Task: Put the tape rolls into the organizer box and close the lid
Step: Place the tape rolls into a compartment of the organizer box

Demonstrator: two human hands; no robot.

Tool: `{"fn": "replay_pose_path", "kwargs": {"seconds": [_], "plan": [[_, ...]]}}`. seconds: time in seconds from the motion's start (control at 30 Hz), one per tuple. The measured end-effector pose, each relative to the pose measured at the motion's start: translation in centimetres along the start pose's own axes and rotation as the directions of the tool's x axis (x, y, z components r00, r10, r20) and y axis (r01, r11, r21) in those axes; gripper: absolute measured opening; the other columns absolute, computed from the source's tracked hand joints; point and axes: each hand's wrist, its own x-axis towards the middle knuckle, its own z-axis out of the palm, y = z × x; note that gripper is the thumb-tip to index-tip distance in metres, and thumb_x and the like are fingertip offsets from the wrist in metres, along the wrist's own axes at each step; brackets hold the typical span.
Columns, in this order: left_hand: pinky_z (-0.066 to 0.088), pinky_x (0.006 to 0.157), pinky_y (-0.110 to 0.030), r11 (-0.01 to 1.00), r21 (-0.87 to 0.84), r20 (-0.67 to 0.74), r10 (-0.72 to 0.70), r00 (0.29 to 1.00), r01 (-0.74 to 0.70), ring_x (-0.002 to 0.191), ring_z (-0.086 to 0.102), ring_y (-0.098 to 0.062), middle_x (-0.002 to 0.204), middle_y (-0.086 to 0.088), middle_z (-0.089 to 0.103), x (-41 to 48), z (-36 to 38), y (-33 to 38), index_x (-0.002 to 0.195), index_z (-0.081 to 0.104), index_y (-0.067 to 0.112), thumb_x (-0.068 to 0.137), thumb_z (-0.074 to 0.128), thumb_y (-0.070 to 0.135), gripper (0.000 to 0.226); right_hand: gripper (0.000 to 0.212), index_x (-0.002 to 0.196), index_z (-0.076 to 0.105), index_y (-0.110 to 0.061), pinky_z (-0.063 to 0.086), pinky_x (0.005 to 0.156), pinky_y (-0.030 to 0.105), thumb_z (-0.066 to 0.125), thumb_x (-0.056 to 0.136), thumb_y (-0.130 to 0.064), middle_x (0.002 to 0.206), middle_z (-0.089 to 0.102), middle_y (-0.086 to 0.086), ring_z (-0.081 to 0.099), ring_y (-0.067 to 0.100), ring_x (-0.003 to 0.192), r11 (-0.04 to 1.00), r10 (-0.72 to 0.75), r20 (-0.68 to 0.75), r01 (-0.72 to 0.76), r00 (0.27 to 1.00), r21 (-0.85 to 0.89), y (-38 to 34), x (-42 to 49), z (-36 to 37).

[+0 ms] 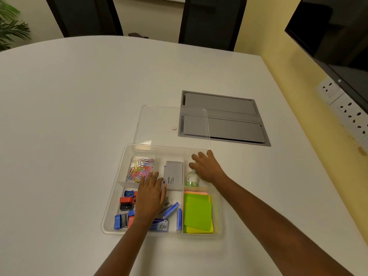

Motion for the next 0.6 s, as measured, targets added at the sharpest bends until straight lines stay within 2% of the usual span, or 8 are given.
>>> {"fn": "replay_pose_path", "kwargs": {"seconds": [0.1,0.2,0.3,0.37,0.4,0.47,0.57,0.6], "plan": [[0.003,0.119,-0.039,1.000,0.009,0.004,-0.002,1.000,0.002,0.143,0.018,-0.024,0.151,-0.009,0.030,0.0,0.0,0.0,0.129,0.042,0.015,0.055,-0.043,0.061,0.122,0.034,0.127,0.046,-0.012,0.037,0.100,0.047,0.050,0.094,-0.012,0.140,0.039,0.015,0.043,0.032,0.121,0.997,0.060,0.022,-0.061,0.998,0.054,-0.5,0.0,0.3],[0.003,0.119,-0.039,1.000,0.018,0.005,-0.010,1.000,0.009,0.143,0.017,-0.022,0.151,-0.007,0.029,0.1,0.0,-0.1,0.130,0.040,0.016,0.053,-0.044,0.060,0.122,0.044,0.134,0.039,-0.012,0.038,0.098,0.041,0.052,0.092,-0.010,0.144,0.036,0.014,0.042,0.031,0.123,0.975,0.109,0.010,-0.109,0.994,0.192,-0.5,-0.5,0.2],[0.003,0.119,-0.039,1.000,0.022,0.003,-0.007,1.000,0.006,0.143,0.018,-0.021,0.151,-0.006,0.029,0.1,0.1,-0.1,0.130,0.040,0.017,0.053,-0.044,0.060,0.122,0.047,0.133,0.044,-0.011,0.039,0.092,0.040,0.054,0.087,-0.002,0.137,0.046,0.015,0.048,0.032,0.119,0.917,0.284,-0.112,-0.236,0.952,0.320,-0.4,-1.8,-0.1],[0.003,0.119,-0.039,1.000,0.015,0.000,-0.001,1.000,0.001,0.143,0.018,-0.022,0.151,-0.007,0.030,0.1,0.1,-0.1,0.129,0.041,0.016,0.054,-0.043,0.061,0.121,0.037,0.118,0.058,-0.009,0.043,0.081,0.039,0.062,0.082,-0.001,0.117,0.062,0.014,0.058,0.032,0.104,0.891,0.412,-0.216,-0.343,0.885,0.296,-0.3,-2.8,-0.3],[0.004,0.119,-0.039,1.000,0.009,-0.004,0.002,1.000,-0.002,0.143,0.019,-0.022,0.150,-0.007,0.031,0.0,0.1,-0.1,0.129,0.041,0.016,0.056,-0.042,0.061,0.119,0.028,0.109,0.063,-0.009,0.043,0.077,0.037,0.064,0.082,-0.003,0.108,0.067,0.012,0.060,0.031,0.098,0.889,0.434,-0.208,-0.379,0.877,0.258,-0.2,-3.2,-0.5],[0.005,0.119,-0.040,1.000,-0.010,-0.013,0.005,1.000,-0.005,0.142,0.021,-0.023,0.149,-0.009,0.034,0.0,0.1,-0.1,0.127,0.043,0.014,0.064,-0.035,0.060,0.111,0.018,0.098,0.069,-0.010,0.041,0.071,0.035,0.066,0.081,-0.007,0.097,0.070,0.009,0.061,0.028,0.092,0.892,0.439,-0.149,-0.410,0.886,0.191,-0.4,-3.7,-0.7],[0.005,0.119,-0.040,1.000,-0.009,-0.023,0.009,1.000,-0.009,0.142,0.021,-0.023,0.148,-0.009,0.034,0.0,0.1,0.0,0.127,0.043,0.014,0.073,-0.025,0.056,0.098,0.022,0.062,0.074,-0.019,0.027,0.056,0.027,0.091,0.048,-0.016,0.058,0.069,-0.003,0.065,0.017,0.063,0.902,0.429,-0.104,-0.419,0.897,0.101,-1.0,-3.8,-2.0],[0.006,0.119,-0.040,1.000,-0.007,-0.026,0.017,1.000,-0.017,0.141,0.022,-0.024,0.148,-0.009,0.035,0.0,0.0,0.0,0.127,0.044,0.013,0.070,-0.030,0.058,0.103,0.022,0.064,0.075,-0.020,0.025,0.058,0.027,0.091,0.050,-0.017,0.060,0.070,-0.004,0.065,0.016,0.065,0.901,0.434,-0.121,-0.429,0.893,0.072,-1.1,-3.7,-2.0]]}}
